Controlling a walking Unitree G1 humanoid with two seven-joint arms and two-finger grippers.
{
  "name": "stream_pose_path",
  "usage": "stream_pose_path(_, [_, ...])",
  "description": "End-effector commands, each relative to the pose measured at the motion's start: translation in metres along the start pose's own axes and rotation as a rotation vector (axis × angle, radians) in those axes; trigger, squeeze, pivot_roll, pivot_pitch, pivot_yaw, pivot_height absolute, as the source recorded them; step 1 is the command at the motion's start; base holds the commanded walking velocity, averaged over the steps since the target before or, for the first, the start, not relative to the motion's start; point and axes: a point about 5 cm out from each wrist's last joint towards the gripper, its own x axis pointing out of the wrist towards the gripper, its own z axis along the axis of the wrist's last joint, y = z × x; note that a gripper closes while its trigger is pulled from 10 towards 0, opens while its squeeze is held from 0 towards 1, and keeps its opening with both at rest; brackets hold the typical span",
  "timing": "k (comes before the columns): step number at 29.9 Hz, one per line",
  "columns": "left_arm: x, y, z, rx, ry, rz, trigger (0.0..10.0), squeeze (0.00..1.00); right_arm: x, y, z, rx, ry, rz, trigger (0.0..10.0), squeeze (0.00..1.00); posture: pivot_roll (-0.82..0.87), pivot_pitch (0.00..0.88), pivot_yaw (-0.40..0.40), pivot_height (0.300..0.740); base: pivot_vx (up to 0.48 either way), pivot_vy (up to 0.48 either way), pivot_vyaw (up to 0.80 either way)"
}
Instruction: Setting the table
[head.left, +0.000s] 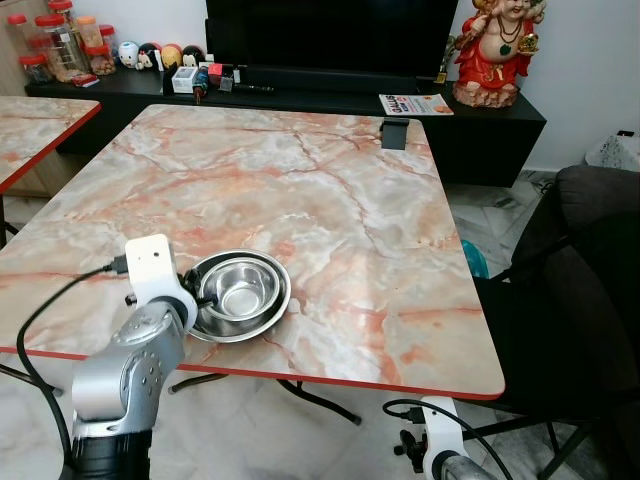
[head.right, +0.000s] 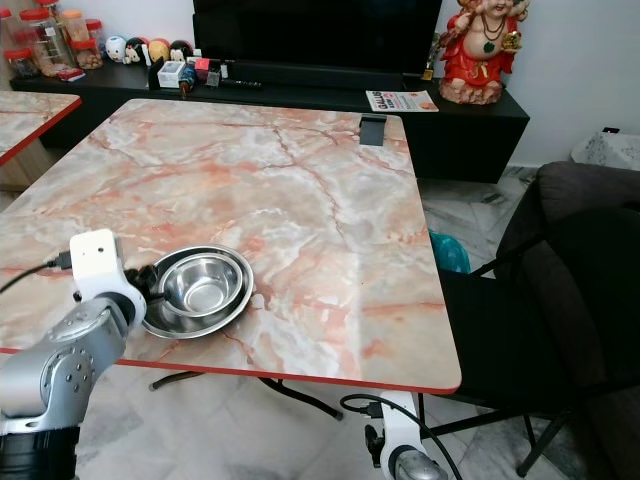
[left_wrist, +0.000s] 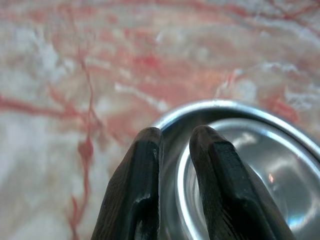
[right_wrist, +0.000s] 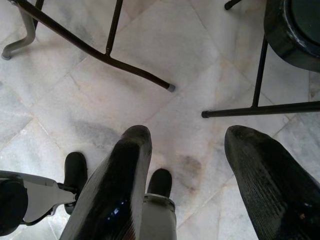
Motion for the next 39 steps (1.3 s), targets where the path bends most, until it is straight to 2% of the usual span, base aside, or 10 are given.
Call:
stream_pose_path(1, [-0.002,-0.004,0.017,0.027,-0.091,-0.022,10.0,0.00,0.000,-0.001,0.003,0.005,-0.005,-0.005,10.0,0.00,0.03,0.000,-0.051,0.732,0.000,0.000,0.00])
stream_pose_path(5, [-0.009,-0.001,0.050,0.003,-0.350,-0.024,10.0,0.00,0.000,-0.002,0.003,0.009,-0.007,-0.007,10.0,0.00,0.03,0.000,-0.052,0.732,0.000,0.000,0.00])
stream_pose_path(10, [-0.017,0.025,0.070,0.046,-0.502,0.119,10.0,0.00,0.000,-0.002,0.003,0.012,-0.013,-0.008,10.0,0.00,0.03,0.000,-0.052,0.732,0.000,0.000,0.00])
stream_pose_path(14, [-0.020,0.050,0.072,0.366,-0.527,0.238,10.0,0.00,0.000,-0.001,0.003,0.018,-0.015,-0.010,10.0,0.00,0.04,0.000,-0.052,0.732,0.000,0.000,0.00])
stream_pose_path(19, [-0.021,0.087,0.060,0.661,-0.448,0.383,10.0,0.00,0.000,0.000,0.000,0.020,-0.011,-0.008,10.0,0.00,0.05,0.000,-0.048,0.732,0.000,0.000,0.00])
stream_pose_path(20, [-0.024,0.106,0.051,0.773,-0.378,0.459,10.0,0.00,0.000,0.001,-0.001,0.020,-0.008,-0.006,10.0,0.00,0.05,0.000,-0.047,0.732,0.000,0.000,0.00])
stream_pose_path(23, [-0.029,0.135,0.036,0.911,-0.260,0.586,10.0,0.00,-0.001,0.002,-0.004,0.021,-0.002,-0.004,10.0,0.00,0.05,0.000,-0.043,0.732,0.000,0.000,0.00])
stream_pose_path(29, [-0.044,0.175,-0.011,1.041,-0.031,0.716,10.0,0.00,-0.001,0.004,-0.006,0.024,0.004,-0.005,10.0,0.00,0.06,0.000,-0.037,0.732,0.000,0.000,0.00])
stream_pose_path(36, [-0.053,0.186,-0.036,1.054,0.062,0.757,10.0,0.00,-0.001,0.004,-0.006,0.025,0.004,-0.004,10.0,0.00,0.06,0.000,-0.035,0.732,0.000,0.000,0.00])
stream_pose_path(39, [-0.062,0.199,-0.089,1.008,0.288,0.719,10.0,0.00,-0.001,0.005,-0.006,0.029,0.003,-0.003,10.0,0.00,0.06,0.000,-0.029,0.732,0.000,0.000,0.00])
